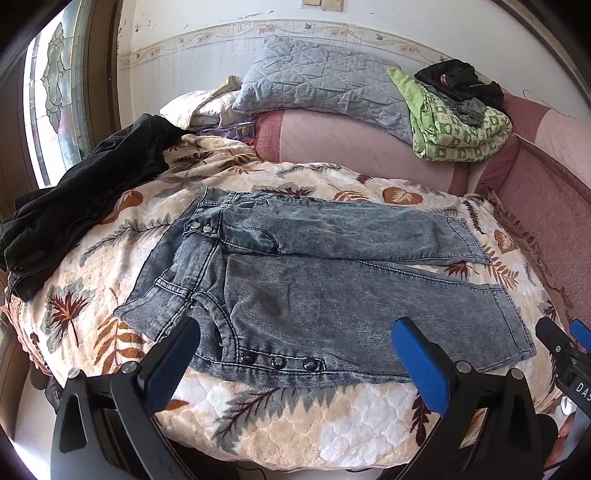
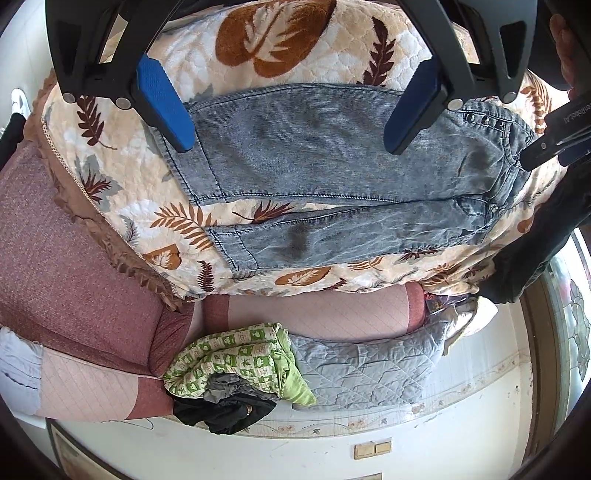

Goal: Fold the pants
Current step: 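Move both tools toward the waistband of the grey jeans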

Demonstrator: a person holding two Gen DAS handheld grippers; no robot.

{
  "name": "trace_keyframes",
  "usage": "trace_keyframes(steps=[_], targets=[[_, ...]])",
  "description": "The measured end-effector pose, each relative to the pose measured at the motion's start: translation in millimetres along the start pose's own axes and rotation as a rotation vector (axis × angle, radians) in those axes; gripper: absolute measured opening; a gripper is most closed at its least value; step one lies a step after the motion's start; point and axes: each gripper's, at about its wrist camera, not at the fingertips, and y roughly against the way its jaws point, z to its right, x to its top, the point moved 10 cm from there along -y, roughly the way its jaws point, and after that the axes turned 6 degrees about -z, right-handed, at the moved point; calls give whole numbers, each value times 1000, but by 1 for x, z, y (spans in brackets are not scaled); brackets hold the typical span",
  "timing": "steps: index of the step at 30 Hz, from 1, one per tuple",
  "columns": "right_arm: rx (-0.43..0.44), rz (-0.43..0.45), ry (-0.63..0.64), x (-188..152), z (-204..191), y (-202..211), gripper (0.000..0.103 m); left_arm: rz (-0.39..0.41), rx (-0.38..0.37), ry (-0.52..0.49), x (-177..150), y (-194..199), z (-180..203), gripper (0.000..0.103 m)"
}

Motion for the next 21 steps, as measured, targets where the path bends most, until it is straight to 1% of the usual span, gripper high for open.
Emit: trace_keyframes(steps=[21], targets=[[4,-13,-2,-4,0,-8,103,-25,-4,10,-4,-8,-3,103]])
